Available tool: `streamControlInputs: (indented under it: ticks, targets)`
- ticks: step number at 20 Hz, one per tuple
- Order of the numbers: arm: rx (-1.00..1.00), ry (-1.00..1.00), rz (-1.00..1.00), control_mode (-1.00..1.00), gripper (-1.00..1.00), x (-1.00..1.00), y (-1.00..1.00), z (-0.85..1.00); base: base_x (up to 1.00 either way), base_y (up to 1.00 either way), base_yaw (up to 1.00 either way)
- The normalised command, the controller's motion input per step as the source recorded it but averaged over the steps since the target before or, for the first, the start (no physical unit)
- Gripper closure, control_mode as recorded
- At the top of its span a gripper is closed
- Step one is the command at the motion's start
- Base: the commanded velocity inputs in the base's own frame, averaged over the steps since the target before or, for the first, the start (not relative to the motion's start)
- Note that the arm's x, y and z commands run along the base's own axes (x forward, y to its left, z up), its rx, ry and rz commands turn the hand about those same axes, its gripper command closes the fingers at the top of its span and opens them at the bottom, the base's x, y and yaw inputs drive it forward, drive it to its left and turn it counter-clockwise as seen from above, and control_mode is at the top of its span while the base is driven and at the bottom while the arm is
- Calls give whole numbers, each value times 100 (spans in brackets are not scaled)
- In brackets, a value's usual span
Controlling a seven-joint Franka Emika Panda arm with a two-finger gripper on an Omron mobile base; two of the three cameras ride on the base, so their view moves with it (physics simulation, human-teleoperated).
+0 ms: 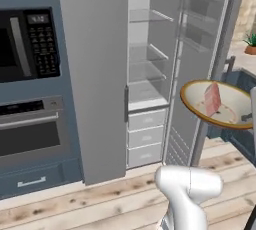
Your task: Place one of the steaks on the plate and the other in the bowl. Then place the bowl in the fridge.
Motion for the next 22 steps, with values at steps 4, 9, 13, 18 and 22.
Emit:
streamControlInputs:
  ticks: [4,9,13,18,22]
  targets:
    - [0,0,0,100,100,0,0,0,100,17,-5]
    - [0,0,0,100,100,0,0,0,100,3,-16]
    - [0,0,0,100,100,0,0,0,100,45,-26]
    - [0,0,0,100,100,0,0,0,71,10,-19]
    - [0,0,0,100,100,0,0,0,-10,0,-17]
